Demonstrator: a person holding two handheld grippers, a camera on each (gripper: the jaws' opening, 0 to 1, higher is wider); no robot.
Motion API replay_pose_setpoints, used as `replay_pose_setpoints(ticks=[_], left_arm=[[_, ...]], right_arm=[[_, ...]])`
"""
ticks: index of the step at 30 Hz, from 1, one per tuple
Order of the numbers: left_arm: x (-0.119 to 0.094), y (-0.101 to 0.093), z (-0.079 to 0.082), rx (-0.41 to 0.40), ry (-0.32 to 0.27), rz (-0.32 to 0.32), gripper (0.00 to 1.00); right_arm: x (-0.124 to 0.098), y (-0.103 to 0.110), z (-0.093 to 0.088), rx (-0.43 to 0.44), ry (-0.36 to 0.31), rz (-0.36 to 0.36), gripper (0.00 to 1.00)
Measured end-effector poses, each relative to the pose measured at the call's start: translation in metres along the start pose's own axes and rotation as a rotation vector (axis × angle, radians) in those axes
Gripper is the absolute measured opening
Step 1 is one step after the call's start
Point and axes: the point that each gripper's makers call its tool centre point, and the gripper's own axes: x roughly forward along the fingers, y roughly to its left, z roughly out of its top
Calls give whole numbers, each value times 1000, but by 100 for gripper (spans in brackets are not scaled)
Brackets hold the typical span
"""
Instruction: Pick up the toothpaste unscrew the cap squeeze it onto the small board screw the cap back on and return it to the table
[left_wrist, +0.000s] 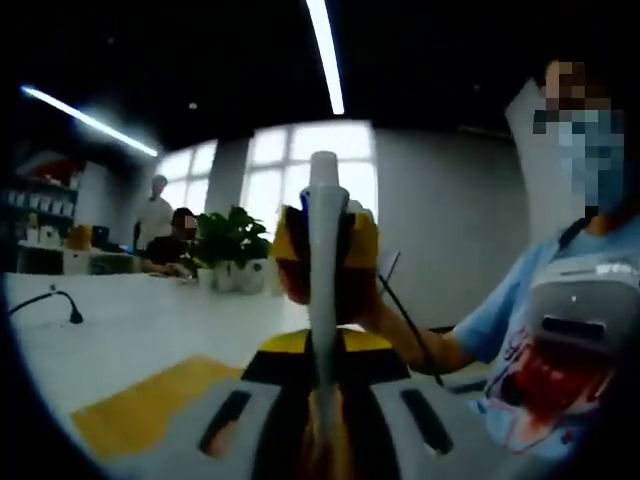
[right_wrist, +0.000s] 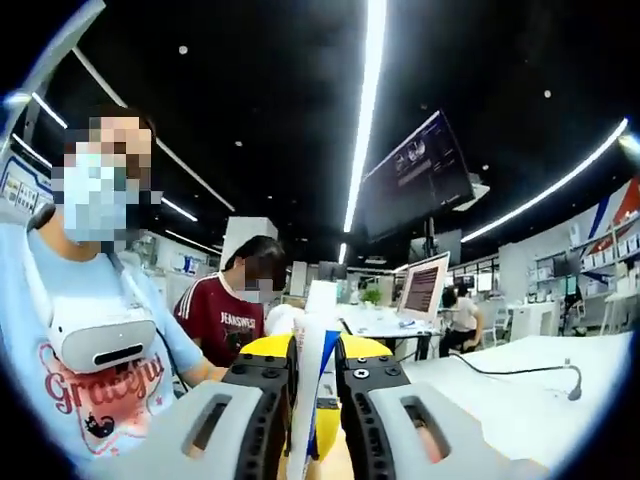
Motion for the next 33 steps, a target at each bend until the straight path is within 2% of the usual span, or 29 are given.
replay_pose_setpoints(ticks=[2,12,16,21,22,24,28,33], left_arm=[[0,1,0,-4,1,0,8],[4,-5,1,-36,-7,-32,9],[9,-5,3,16,17,-26,10],[10,-2,25,9,-12,-32,12],[11,-2,30,46,7,-36,13],[14,-2,37,64,27,-31,13],[19,4,45,67,43,-41,13],[23,8,57,38,16,-63,11]], right_arm=[[-1,-3,-4,52,29,-28,14],[-1,-2,-2,88,37,-21,12],[0,-2,-1,96,61,-12,11],[1,-3,2,70,84,-12,11],[1,-3,3,65,90,-11,11],[2,-6,6,59,98,-16,11],[7,-7,19,45,90,-7,11],[10,-11,29,16,85,-10,11]])
